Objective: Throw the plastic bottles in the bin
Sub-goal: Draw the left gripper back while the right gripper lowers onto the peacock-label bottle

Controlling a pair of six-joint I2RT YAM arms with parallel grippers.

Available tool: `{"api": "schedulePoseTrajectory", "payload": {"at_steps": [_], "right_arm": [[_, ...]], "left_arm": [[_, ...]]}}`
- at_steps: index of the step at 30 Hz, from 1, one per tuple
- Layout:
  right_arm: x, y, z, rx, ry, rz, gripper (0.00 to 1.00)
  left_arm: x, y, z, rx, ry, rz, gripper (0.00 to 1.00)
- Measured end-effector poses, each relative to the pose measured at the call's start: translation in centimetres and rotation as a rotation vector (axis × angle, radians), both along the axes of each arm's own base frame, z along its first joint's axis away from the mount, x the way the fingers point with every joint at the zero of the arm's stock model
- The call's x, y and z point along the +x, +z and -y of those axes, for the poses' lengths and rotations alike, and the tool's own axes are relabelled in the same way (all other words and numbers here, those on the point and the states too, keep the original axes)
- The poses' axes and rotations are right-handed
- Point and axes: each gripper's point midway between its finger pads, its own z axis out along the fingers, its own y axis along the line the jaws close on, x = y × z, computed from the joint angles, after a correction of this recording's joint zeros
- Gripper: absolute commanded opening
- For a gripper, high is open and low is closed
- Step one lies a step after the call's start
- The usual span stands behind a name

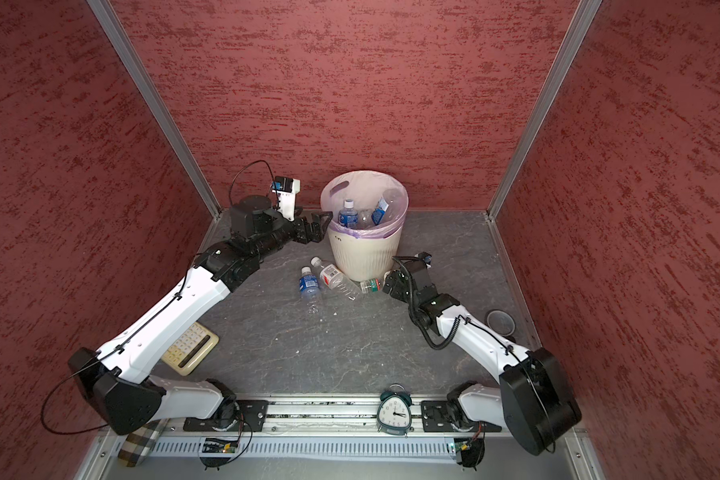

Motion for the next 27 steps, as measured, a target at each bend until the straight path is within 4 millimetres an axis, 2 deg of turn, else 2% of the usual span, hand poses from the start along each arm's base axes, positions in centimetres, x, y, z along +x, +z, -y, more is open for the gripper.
{"api": "schedulePoseTrajectory", "payload": {"at_steps": [5,8,18,27], "right_arm": [[1.1,-1.1,-0.6,0.017,-0.016,-0.022,0.97],[1.4,-2.2,-0.7,0.024,-0.031,-0.041,0.97],[3.1,-4.8,-0.8,0.029,-0.074,-0.089,0.97],[3.4,-6.3,-0.9,0.023,-0.082,-0.114,0.98]], "left_arm": [[-1.2,-3.9,-1.0,0.015,0.016,-0.074,0.99],[-2.0,-5.6,-1.6,0.021,0.028,-0.102,0.99],[-4.5,-9.7,-3.8,0.033,0.064,-0.175,0.99],[-6.6,-13.5,-5.6,0.054,0.1,-0.255,1.0]]}}
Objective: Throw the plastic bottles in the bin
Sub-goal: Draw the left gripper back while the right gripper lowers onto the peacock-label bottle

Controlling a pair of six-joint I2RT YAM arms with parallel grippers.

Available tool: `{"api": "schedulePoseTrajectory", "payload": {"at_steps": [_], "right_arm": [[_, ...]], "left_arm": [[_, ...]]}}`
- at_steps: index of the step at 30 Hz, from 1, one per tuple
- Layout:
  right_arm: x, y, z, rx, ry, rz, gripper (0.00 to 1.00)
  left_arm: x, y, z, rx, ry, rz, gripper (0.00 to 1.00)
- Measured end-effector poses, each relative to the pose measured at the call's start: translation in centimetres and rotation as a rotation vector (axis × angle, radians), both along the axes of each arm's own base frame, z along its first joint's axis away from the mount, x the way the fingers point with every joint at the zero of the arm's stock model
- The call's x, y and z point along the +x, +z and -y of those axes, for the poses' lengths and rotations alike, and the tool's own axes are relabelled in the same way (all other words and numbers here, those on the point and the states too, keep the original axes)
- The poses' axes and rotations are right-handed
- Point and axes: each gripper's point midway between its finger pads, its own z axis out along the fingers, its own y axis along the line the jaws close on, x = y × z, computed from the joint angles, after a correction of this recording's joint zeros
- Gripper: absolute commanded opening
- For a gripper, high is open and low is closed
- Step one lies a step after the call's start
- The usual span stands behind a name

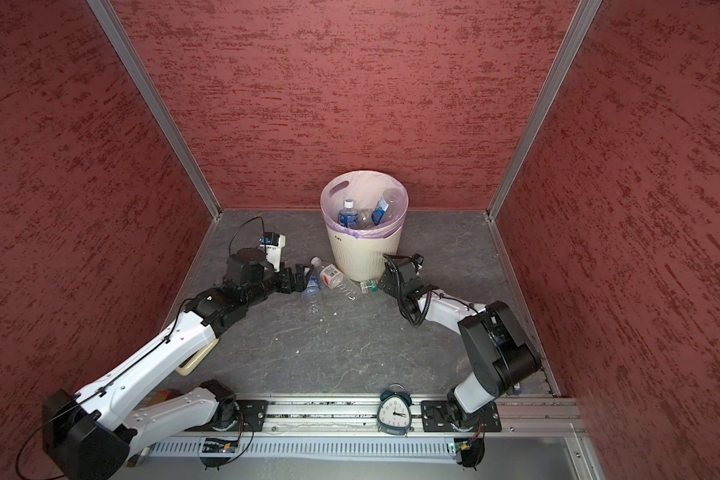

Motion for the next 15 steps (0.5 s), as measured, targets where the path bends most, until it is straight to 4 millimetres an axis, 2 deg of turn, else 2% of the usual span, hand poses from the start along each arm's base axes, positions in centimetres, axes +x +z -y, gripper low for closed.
{"api": "schedulePoseTrajectory", "payload": {"at_steps": [7,15], "right_arm": [[0.7,0.7,-0.2,0.004,-0.004,0.019,0.98],[0.6,-0.7,0.3,-0.029,-0.009,-0.015,0.98]], "left_arm": [[-1.3,-2.5,-0.7,0.0,0.015,-0.052,0.99],[-1.5,-2.8,-0.8,-0.008,0.021,-0.066,0.99]]}}
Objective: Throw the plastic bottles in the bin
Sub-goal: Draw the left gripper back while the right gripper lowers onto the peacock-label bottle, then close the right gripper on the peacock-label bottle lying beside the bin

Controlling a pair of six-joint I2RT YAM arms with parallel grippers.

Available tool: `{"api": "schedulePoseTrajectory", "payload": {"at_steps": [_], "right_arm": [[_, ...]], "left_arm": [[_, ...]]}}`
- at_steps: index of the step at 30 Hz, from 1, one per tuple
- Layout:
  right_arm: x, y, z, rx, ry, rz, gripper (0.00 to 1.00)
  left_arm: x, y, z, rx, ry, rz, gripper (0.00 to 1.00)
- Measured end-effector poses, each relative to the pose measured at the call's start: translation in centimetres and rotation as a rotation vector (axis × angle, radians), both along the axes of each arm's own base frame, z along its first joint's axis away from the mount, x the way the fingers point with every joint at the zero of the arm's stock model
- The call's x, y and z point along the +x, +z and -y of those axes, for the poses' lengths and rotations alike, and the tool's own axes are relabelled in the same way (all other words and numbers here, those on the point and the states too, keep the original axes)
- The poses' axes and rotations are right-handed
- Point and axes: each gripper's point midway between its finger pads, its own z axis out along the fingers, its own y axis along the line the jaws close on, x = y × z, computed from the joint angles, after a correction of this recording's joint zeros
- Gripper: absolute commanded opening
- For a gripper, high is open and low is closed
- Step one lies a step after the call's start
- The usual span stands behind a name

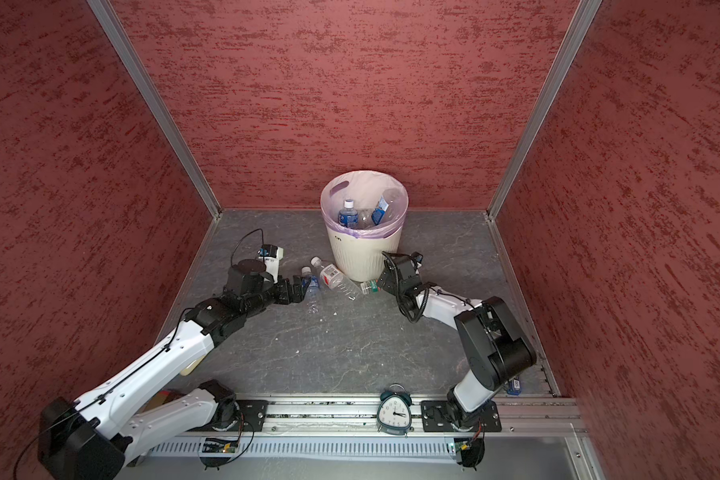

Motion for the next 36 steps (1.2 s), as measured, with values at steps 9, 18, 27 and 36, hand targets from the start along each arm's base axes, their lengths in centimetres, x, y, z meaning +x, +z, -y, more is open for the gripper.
{"api": "schedulePoseTrajectory", "payload": {"at_steps": [9,18,27,36], "right_arm": [[-0.9,0.2,1.3,-0.055,-0.004,0.005,0.99],[-2.4,0.6,4.6,-0.125,-0.038,-0.021,0.99],[-2.3,2.9,4.8,-0.102,-0.029,0.034,0.99],[-0.5,1.1,3.0,-0.059,0.002,0.004,0.98]], "left_arm": [[0.0,-0.1,0.0,-0.004,0.002,-0.005,0.99],[0.0,-1.0,0.3,-0.02,-0.002,-0.033,0.99],[-0.1,-1.0,0.6,-0.039,-0.008,-0.04,0.99],[-0.2,-1.5,0.6,-0.04,-0.01,-0.049,0.99]]}}
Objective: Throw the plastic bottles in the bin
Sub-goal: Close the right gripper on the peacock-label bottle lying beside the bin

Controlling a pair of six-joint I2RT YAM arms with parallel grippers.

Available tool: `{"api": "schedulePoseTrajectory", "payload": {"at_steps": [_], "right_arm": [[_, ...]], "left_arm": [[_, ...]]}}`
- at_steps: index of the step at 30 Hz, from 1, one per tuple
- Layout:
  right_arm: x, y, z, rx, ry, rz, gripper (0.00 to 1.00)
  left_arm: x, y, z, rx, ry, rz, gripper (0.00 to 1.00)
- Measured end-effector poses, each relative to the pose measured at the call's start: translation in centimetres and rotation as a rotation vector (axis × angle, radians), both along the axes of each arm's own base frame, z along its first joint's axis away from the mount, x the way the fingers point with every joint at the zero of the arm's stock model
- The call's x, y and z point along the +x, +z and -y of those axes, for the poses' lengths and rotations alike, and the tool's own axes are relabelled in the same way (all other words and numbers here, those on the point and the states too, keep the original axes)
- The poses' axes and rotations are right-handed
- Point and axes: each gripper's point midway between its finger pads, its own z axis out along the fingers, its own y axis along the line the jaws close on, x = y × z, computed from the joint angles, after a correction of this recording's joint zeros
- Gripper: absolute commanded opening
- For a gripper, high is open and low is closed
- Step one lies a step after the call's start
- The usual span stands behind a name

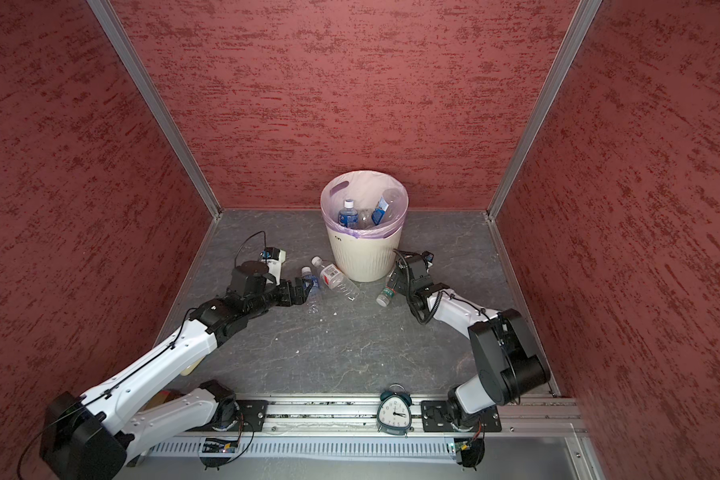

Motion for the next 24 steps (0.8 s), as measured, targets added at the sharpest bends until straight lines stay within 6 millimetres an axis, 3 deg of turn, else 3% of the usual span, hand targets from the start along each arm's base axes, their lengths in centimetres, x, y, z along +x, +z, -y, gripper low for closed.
{"api": "schedulePoseTrajectory", "payload": {"at_steps": [6,17,24], "right_arm": [[1.0,-0.9,-0.6,0.004,0.009,-0.017,0.98],[2.8,-0.3,-1.3,-0.016,0.037,0.005,0.97],[3.2,-1.4,-0.8,-0.086,0.049,-0.027,0.82]], "left_arm": [[0.0,0.0,0.0,0.0,0.0,0.0,0.99],[0.0,0.0,0.0,0.0,0.0,0.0,1.0],[0.0,0.0,0.0,0.0,0.0,0.0,0.99]]}}
